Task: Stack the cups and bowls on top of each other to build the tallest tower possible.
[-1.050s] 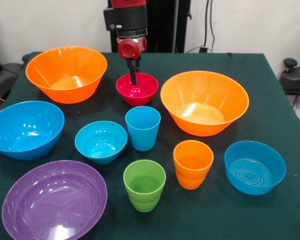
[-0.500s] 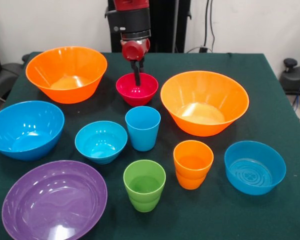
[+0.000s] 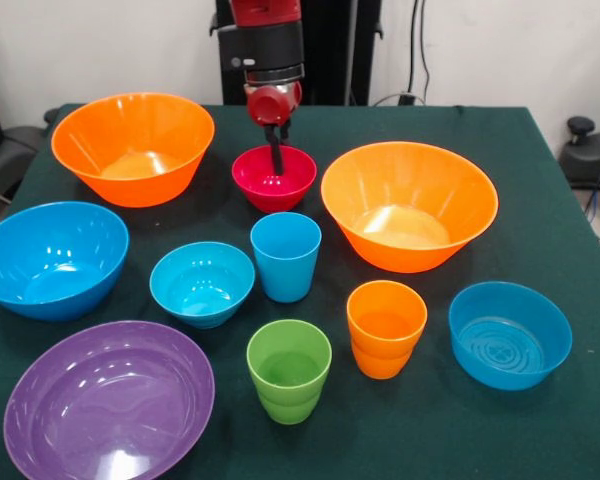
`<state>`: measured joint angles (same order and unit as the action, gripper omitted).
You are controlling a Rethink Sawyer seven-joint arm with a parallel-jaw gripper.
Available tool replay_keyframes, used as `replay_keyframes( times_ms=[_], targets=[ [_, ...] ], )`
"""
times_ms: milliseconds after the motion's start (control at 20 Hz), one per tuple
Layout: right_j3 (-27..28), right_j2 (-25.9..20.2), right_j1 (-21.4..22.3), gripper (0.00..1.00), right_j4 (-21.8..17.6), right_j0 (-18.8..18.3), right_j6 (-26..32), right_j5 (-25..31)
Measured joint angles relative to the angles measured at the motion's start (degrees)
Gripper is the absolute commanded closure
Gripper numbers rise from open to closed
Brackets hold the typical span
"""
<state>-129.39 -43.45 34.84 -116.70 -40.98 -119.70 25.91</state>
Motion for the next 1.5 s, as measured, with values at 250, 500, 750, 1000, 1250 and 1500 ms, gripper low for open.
replay_keyframes(
  times_ms=[250, 500, 750, 1000, 1250, 1500],
  targets=[
    [-0.1, -0.4, -0.6, 0.00, -1.1, -0.3, 0.0, 2.0],
    [-0.2, -0.9, -0.8, 0.00, -2.0, -0.9, 0.0, 2.6],
    [-0.4, -1.6, -0.8, 1.00, -3.4, -1.8, 0.0, 2.6],
    [-0.7, -2.4, -0.7, 1.00, -3.6, -2.3, 0.0, 2.6],
    [-1.2, -4.0, -0.6, 1.00, -3.6, -3.4, 0.0, 2.6],
    [-1.6, -4.1, 0.3, 1.00, -3.0, -2.9, 0.0, 2.6]
  ],
)
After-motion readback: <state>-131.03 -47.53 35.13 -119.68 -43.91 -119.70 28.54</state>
